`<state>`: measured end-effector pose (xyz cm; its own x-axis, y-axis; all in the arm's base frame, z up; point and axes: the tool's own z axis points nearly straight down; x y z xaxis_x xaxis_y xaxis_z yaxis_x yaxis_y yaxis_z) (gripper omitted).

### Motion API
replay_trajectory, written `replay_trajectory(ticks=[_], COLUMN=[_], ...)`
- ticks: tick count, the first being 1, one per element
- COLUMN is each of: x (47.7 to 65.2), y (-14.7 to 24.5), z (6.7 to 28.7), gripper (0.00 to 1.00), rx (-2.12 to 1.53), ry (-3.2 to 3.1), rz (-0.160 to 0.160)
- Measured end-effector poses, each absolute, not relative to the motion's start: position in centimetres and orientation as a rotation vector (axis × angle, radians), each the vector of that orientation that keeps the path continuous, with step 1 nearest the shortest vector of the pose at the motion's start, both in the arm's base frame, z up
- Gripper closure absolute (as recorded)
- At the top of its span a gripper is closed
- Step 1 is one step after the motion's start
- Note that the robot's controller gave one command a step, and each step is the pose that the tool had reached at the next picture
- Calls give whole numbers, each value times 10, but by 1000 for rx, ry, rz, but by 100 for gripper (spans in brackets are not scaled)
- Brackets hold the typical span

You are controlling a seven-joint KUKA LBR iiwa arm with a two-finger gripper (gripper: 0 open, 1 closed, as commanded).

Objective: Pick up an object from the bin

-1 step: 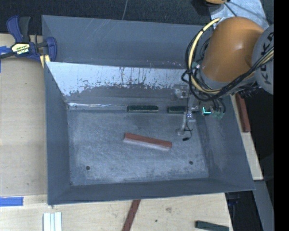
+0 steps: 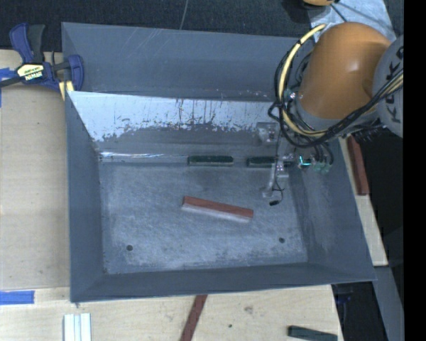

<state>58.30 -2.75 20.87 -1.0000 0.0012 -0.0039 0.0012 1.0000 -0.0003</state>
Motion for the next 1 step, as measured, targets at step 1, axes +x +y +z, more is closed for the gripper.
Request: replay_trajectory(ticks=[1], x=[557], y=[-18], z=[152], gripper=[0], rx=[7], ry=[3133], rz=[0])
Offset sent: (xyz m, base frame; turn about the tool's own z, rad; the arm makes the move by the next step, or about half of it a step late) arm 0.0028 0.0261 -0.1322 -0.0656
